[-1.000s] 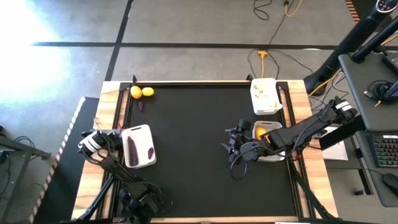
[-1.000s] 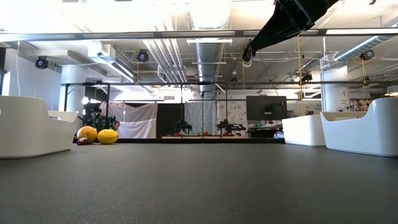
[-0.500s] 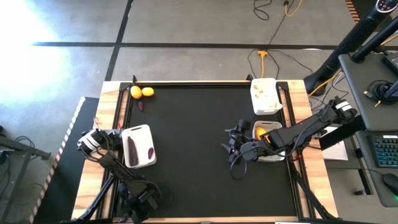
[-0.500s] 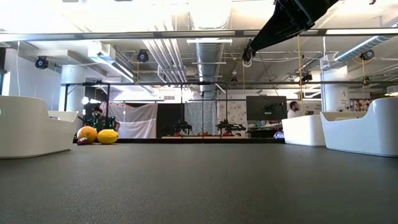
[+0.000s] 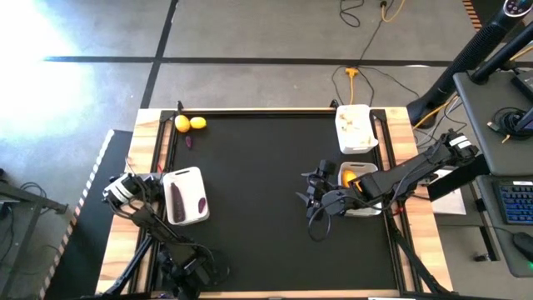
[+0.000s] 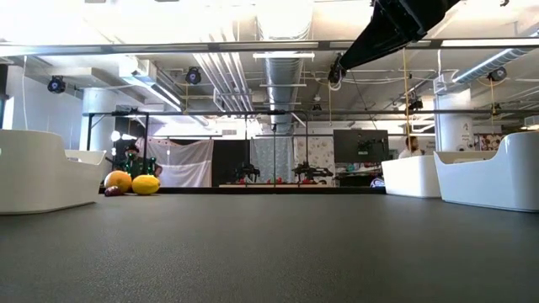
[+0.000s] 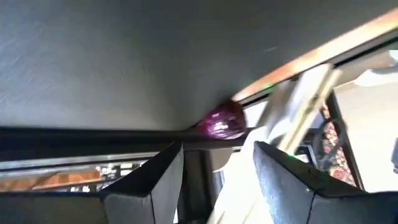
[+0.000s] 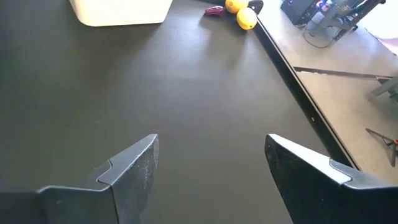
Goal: Sort produce into baskets
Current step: Put the eggplant into the bottom white bin
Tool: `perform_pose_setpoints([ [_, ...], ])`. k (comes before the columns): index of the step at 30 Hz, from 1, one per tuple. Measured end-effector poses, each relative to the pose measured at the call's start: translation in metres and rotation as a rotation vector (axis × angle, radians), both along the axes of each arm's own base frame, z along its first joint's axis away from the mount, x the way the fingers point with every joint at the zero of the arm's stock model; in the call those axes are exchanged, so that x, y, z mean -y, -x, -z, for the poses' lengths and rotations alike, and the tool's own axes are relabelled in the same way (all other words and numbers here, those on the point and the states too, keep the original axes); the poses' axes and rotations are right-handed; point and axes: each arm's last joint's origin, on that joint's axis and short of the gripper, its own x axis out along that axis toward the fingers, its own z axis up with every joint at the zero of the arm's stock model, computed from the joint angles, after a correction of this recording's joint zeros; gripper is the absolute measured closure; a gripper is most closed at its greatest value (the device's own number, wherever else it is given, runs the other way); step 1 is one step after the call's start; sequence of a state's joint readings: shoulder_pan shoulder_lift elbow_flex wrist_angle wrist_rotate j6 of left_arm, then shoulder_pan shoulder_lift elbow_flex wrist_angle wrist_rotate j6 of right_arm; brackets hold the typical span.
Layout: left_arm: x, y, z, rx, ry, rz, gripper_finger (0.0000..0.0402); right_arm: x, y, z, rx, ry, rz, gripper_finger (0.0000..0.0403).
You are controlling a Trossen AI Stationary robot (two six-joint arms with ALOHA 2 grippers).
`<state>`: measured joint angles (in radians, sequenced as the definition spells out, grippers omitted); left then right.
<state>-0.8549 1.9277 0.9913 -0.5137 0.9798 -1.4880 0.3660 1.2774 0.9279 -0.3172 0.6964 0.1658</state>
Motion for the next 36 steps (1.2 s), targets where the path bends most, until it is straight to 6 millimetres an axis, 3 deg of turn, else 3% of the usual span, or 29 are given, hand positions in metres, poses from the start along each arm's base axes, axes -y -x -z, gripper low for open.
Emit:
perform_pose_setpoints([
  [11,0.007,0.0,0.021,-0.049,0.028,0.021,0.0223,0.0,0.0,0.001,-0.006,0.0,0.002,0.0113],
  [16,0.007,0.004,0.019,-0.047,0.06,0.059,0.0227,0.0,0.001,0.001,-0.015,0.0,0.005,0.0114],
  [23,0.009,0.023,0.015,-0.098,0.021,0.129,0.026,0.001,0.001,0.002,-0.017,0.001,0.005,0.0111],
  [28,0.01,0.026,0.007,-0.073,-0.01,0.129,0.0279,0.001,0.001,0.002,-0.018,0.001,0.006,0.0111],
  [36,0.008,0.02,-0.024,0.012,-0.073,0.097,0.0294,0.001,0.001,0.002,-0.017,0.001,0.006,0.0114],
])
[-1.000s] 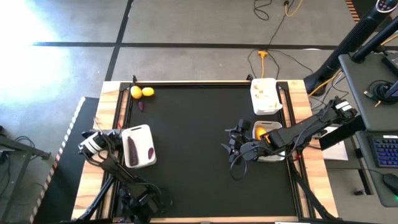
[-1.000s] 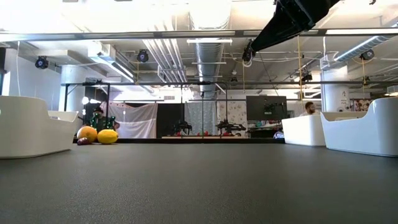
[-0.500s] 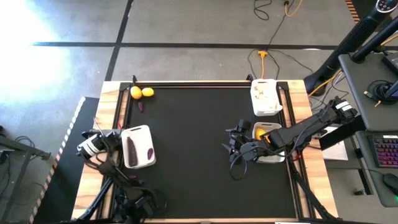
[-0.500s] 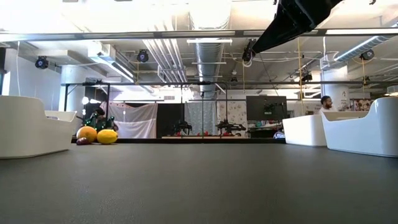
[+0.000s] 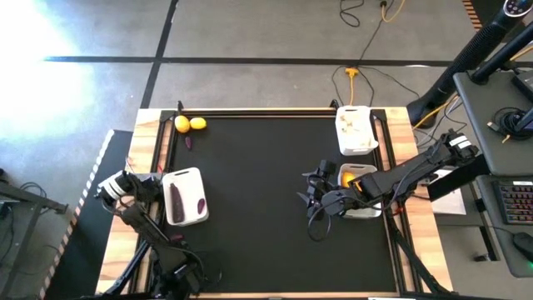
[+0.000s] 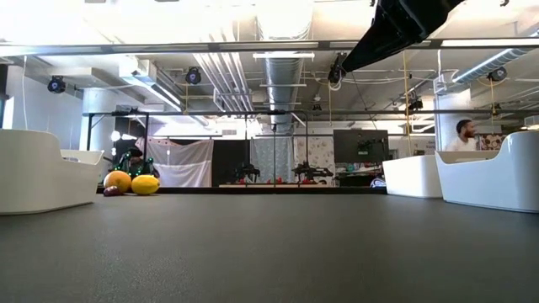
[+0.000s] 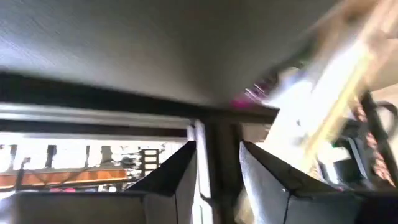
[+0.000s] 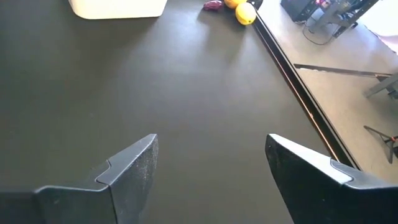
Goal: Sort produce into baskets
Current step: Put the eggplant into the bottom white bin
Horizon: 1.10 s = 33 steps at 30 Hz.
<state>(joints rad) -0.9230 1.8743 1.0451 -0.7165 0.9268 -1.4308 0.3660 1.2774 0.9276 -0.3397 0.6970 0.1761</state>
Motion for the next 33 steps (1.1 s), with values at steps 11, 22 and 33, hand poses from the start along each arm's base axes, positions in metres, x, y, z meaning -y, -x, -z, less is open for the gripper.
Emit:
perform_pose_setpoints([
  [11,0.012,-0.006,0.005,0.019,0.131,0.002,0.0295,0.0,0.0,0.0,0.004,-0.006,0.005,0.0115],
  [22,0.01,-0.005,0.015,0.097,0.288,0.107,0.0335,0.0,0.0,0.0,-0.003,-0.003,0.004,0.0115],
  [33,0.001,-0.002,-0.015,0.259,0.291,0.121,0.0398,-0.001,-0.002,-0.011,0.018,-0.021,0.011,0.0115],
])
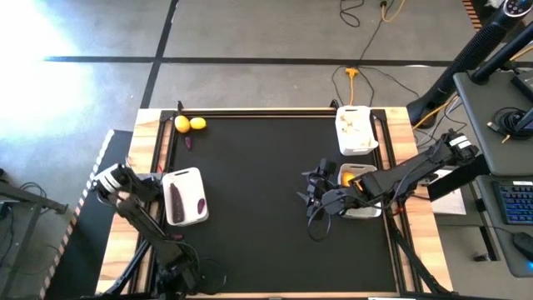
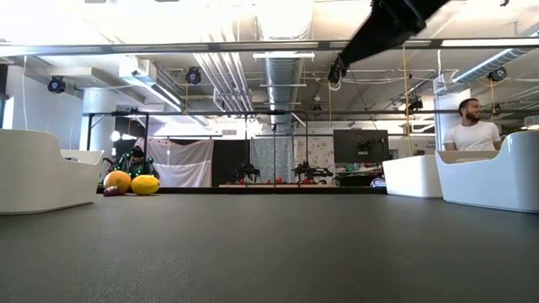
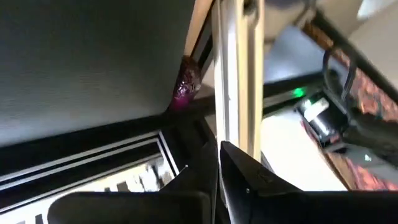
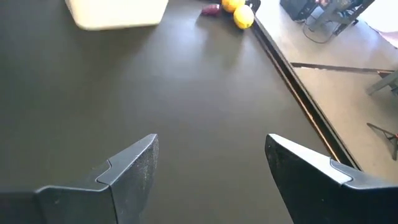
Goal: Sort produce into baskets
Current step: Put the eggplant into the bottom white bin
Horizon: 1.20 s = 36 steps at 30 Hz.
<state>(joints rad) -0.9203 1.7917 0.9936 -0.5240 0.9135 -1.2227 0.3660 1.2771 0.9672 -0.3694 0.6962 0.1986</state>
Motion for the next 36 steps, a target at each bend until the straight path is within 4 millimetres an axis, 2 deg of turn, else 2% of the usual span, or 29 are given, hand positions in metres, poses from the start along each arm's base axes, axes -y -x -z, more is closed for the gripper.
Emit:
perform_pose_setpoints([
  [5,-0.007,-0.003,-0.024,0.166,-0.049,-0.095,0.0401,0.003,-0.006,-0.02,0.043,-0.033,0.014,0.0115],
  [8,-0.015,0.003,-0.026,0.158,-0.056,-0.128,0.0401,0.009,-0.01,-0.027,0.068,-0.081,0.026,0.0115],
  [12,-0.03,0.018,-0.013,0.106,-0.03,-0.136,0.0401,0.016,-0.013,-0.03,0.08,-0.136,0.04,0.0115],
  [16,-0.039,0.025,-0.003,0.128,0.056,-0.195,0.0401,0.017,-0.013,-0.025,0.075,-0.161,0.053,0.0115],
  [24,-0.045,0.036,0.02,0.074,0.087,-0.227,0.0401,0.017,-0.012,-0.021,0.076,-0.179,0.073,0.0115],
  [36,-0.045,0.036,0.049,0.058,0.02,-0.171,0.0401,0.012,-0.015,-0.009,0.02,-0.187,0.014,0.0115],
])
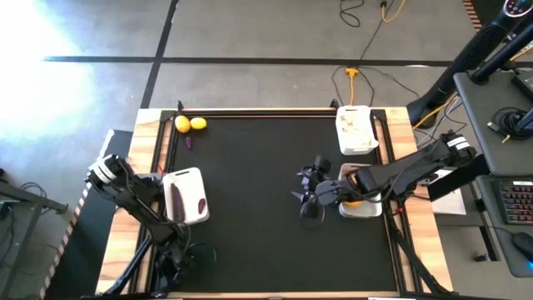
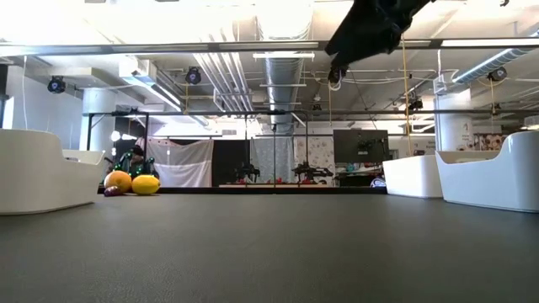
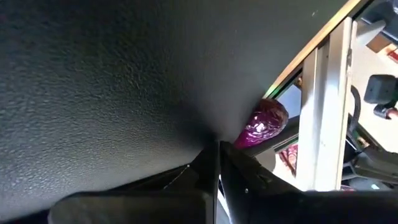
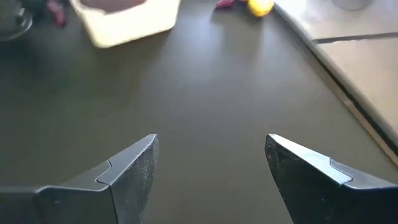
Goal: Sort produce into baskets
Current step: Put the eggplant into the bottom white bin
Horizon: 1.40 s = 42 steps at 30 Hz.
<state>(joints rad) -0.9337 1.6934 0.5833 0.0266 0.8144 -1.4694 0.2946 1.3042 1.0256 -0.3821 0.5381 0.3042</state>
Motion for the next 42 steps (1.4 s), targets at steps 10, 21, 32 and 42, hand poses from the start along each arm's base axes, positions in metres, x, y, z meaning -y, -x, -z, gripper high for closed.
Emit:
perform_pose_setpoints([
  [10,-0.006,-0.002,-0.006,0.144,-0.086,0.023,0.0401,-0.013,-0.036,0.031,-0.111,0.02,-0.059,0.0115],
  [21,-0.003,-0.007,-0.013,0.201,-0.136,0.051,0.0401,-0.034,-0.088,0.051,-0.179,0.005,-0.22,0.0115],
  [32,0.007,-0.011,-0.056,0.225,-0.114,0.04,0.0401,-0.057,-0.134,0.122,-0.209,-0.11,-0.35,0.0115],
  [42,0.018,-0.002,-0.043,0.117,0.035,-0.011,0.0401,-0.065,-0.148,0.154,-0.256,-0.161,-0.378,0.0115],
])
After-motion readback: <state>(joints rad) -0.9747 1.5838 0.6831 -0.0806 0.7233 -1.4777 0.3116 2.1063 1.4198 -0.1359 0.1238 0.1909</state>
